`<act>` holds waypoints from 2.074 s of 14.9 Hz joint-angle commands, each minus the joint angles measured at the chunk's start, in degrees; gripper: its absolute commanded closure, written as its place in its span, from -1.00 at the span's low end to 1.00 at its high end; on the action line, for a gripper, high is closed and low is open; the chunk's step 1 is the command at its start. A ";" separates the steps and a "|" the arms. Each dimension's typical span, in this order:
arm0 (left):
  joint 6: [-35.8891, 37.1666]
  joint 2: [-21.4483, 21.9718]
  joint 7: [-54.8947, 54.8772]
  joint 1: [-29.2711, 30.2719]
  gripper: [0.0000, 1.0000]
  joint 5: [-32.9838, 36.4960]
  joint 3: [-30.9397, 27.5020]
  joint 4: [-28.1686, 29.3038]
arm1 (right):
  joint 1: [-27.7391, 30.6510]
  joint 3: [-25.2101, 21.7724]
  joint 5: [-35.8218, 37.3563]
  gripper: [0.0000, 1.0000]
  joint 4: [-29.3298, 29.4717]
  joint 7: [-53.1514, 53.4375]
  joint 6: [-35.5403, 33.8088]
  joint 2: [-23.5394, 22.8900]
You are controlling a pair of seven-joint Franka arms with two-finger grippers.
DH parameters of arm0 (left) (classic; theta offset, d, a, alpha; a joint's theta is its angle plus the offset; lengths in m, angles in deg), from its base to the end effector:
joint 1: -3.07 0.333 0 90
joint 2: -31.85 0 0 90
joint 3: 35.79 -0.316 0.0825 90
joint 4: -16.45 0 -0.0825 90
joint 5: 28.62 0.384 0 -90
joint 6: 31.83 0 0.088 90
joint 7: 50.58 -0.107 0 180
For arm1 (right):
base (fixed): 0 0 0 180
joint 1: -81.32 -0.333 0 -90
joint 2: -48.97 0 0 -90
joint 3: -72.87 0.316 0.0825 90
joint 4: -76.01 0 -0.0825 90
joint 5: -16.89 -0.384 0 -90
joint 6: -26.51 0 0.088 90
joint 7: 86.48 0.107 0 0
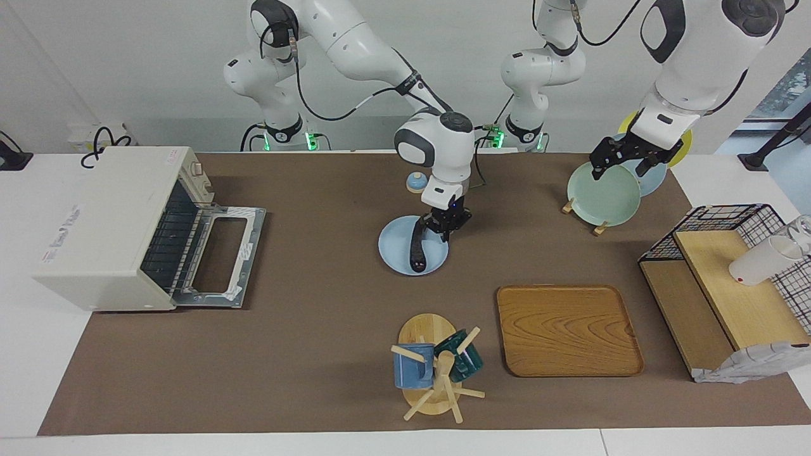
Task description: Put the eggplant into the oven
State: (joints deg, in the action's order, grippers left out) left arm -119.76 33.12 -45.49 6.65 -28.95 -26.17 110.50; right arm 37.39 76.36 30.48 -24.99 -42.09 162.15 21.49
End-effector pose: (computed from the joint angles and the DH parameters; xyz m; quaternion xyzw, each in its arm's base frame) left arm 0.5386 -0.0586 0.6003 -0.9991 0.0082 0.0424 0.0031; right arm 0.4595 0.4902 0.3064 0.9901 0.1012 0.0973 0.0062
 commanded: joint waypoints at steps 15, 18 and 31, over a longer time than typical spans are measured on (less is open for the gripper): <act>3.81 -1.09 -0.79 -1.91 -1.00 -1.69 -2.50 -4.22 | 21.42 -0.07 9.08 1.00 -18.68 -21.63 -21.21 25.00; 3.56 -1.01 -0.79 -1.99 -1.00 -1.69 -2.50 -3.96 | 26.26 -0.15 8.65 1.00 -23.54 -26.70 -20.94 29.85; 3.29 0.14 -0.53 -1.73 -1.00 -1.60 -2.41 -2.64 | 49.56 -0.15 3.91 1.00 -28.64 -54.32 -12.60 31.18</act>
State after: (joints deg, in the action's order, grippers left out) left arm -117.36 32.85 -45.55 5.70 -30.39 -27.73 108.14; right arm 84.81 75.39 36.06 -51.63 -93.93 148.52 51.20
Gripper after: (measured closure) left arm 0.000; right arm 0.978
